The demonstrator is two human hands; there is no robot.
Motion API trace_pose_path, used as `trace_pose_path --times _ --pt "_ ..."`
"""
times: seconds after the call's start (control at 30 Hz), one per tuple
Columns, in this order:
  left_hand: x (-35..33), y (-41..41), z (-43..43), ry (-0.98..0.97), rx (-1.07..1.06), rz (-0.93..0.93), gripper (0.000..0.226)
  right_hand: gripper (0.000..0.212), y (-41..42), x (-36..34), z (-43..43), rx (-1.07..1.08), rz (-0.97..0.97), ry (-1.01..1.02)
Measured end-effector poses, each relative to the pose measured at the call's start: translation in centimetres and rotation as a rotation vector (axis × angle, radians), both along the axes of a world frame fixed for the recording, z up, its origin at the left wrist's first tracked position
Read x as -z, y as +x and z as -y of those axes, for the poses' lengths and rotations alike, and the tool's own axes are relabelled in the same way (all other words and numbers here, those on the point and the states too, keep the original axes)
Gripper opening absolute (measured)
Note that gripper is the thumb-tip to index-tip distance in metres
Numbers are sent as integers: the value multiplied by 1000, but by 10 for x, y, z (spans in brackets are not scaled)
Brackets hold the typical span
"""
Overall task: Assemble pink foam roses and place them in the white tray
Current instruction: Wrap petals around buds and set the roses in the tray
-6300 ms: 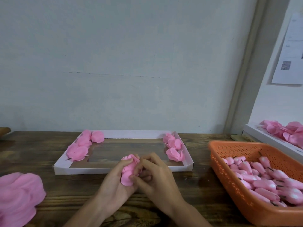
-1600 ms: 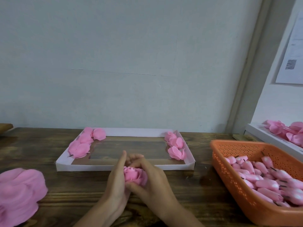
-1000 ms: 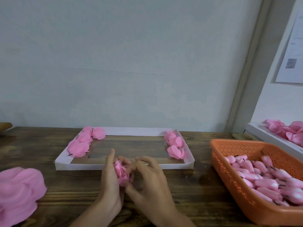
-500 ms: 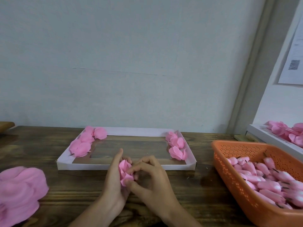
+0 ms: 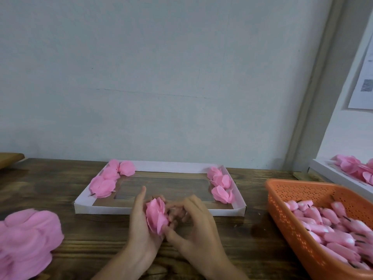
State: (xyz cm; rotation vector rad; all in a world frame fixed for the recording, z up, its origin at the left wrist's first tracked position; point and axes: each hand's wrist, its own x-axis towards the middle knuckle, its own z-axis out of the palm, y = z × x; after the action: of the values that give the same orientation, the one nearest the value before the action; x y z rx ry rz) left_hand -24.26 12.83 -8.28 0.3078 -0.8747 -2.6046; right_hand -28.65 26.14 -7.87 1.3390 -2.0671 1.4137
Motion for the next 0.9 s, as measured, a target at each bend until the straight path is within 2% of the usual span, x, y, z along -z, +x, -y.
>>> trace_pose_path --times 0.13,0.23,0.5,0.77,0.9 --pt "-2 -1 1 31 24 -47 50 38 -3 -2 -3 -17 -37 39" --pt "2 -3 1 6 25 -36 51 35 -6 -1 -5 -37 -62 71" --pt "3 -4 -2 -15 64 33 41 8 -10 -1 -5 -48 54 27" --pt "-4 -2 -3 23 88 30 42 11 -6 -1 -2 -75 167 -27" --pt "0 -3 -2 -52 64 29 45 11 -4 -3 -2 -100 226 -39"
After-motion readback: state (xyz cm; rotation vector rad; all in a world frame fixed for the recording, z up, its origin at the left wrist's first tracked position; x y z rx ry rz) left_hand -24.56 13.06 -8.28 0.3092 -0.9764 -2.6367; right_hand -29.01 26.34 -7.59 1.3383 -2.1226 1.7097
